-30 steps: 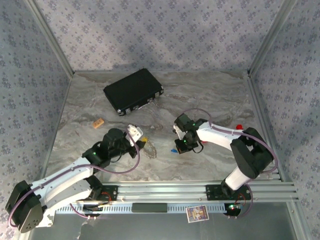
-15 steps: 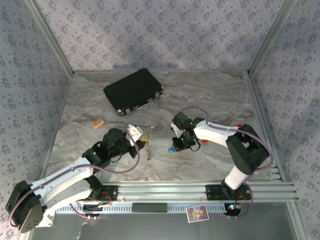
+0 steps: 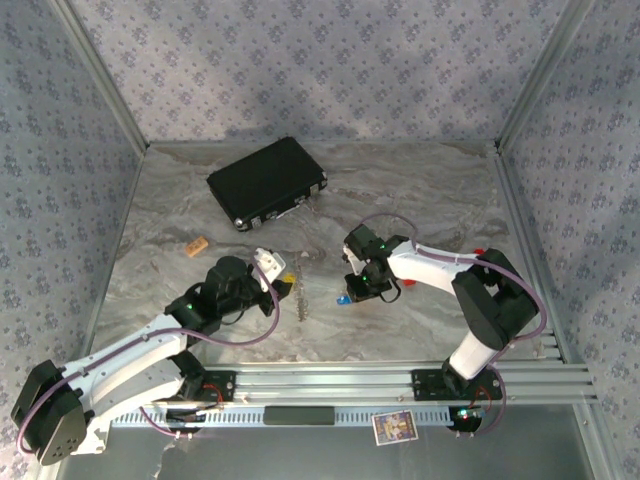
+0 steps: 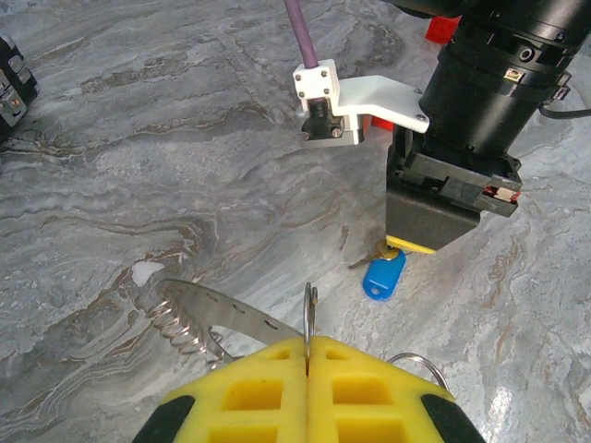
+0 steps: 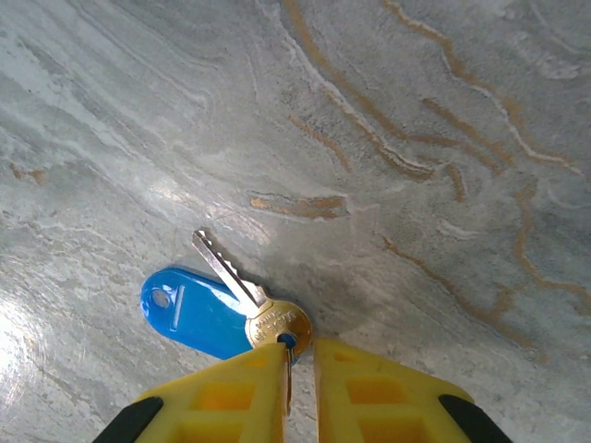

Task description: Put the keys on the keyring

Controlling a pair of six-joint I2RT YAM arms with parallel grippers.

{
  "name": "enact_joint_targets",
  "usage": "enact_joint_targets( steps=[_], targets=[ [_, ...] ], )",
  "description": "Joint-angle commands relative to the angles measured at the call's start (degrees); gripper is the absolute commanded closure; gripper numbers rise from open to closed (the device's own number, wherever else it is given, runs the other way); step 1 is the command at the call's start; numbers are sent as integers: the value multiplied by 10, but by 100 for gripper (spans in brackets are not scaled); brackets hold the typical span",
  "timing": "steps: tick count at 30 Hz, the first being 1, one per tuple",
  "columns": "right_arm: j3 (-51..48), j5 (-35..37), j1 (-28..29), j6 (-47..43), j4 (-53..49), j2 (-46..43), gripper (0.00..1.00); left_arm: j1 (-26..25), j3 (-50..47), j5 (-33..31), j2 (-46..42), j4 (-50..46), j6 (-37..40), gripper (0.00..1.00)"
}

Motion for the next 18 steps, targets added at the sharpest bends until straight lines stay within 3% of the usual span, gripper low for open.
enact_joint_targets(
  steps=[1,12,18],
  targets=[
    [15,15,6,2,-20,-12,83,-2,7,13,0,37,-7,100],
    [22,24,15,-2,-26,-6,87,-2,7,9,1,35,-11,100],
    [22,33,17,-4,-26,-1,84,-2,11,8,7,35,-10,100]
  ],
)
